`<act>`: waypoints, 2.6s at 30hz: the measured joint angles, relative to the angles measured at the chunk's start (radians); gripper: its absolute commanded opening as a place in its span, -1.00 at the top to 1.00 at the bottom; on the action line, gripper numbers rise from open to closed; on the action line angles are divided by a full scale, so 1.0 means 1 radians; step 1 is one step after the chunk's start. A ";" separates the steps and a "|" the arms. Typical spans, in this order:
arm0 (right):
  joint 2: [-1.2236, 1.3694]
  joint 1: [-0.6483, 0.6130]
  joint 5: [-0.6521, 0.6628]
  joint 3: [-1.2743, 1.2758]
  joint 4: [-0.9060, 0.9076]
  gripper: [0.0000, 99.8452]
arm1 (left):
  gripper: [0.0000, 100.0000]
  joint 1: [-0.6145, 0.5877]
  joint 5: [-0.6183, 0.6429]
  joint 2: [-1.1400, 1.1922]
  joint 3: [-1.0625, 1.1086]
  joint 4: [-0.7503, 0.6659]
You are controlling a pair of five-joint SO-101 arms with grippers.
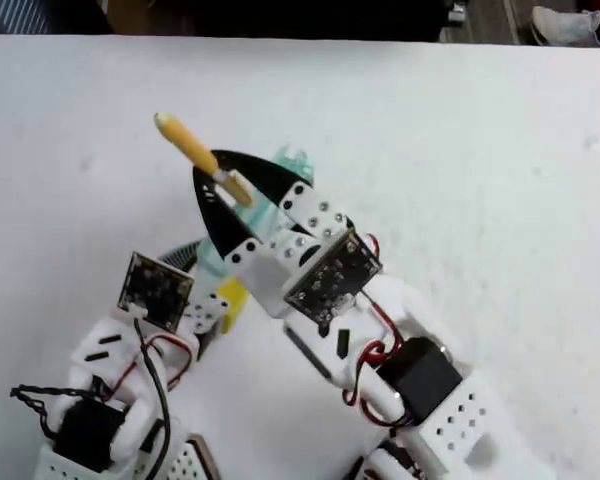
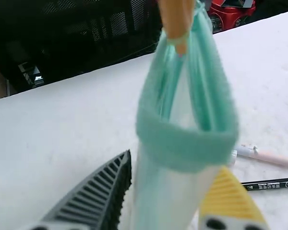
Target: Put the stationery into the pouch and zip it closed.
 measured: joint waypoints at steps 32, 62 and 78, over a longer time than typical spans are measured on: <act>0.009 -0.021 -0.192 -0.087 0.278 0.65 | 0.54 -0.002 0.000 -0.002 0.000 0.000; 0.451 0.641 0.060 0.087 0.470 0.65 | 0.54 -0.080 0.003 -0.002 0.000 0.000; 0.885 0.641 0.135 0.087 0.301 0.65 | 0.54 -0.080 0.003 0.008 0.012 0.000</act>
